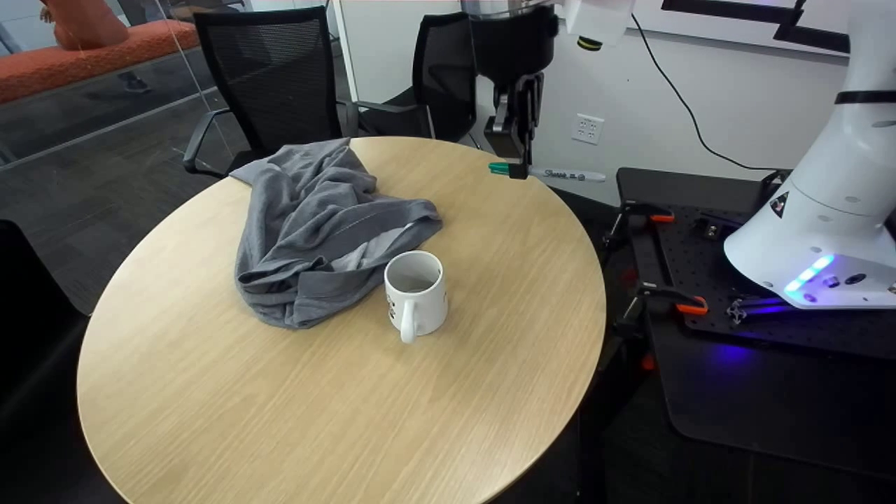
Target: Put the green pen inside the white mug
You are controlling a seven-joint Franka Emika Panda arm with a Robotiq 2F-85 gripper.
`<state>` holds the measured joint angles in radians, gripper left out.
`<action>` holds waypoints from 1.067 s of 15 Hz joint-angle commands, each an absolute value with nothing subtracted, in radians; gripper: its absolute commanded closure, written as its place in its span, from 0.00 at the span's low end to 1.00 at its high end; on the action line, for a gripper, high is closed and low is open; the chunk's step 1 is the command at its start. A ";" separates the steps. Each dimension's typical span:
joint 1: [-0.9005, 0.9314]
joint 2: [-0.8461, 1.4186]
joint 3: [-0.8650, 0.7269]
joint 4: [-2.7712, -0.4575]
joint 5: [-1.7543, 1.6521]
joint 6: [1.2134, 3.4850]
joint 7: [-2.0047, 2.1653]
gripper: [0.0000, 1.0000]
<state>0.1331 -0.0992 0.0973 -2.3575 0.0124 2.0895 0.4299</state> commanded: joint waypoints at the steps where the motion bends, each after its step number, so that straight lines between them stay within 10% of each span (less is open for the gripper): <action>1: 0.141 -0.037 0.143 -2.279 -0.041 2.035 0.416 0.96; 16: 0.175 0.125 0.164 -2.199 -0.103 2.082 0.288 0.85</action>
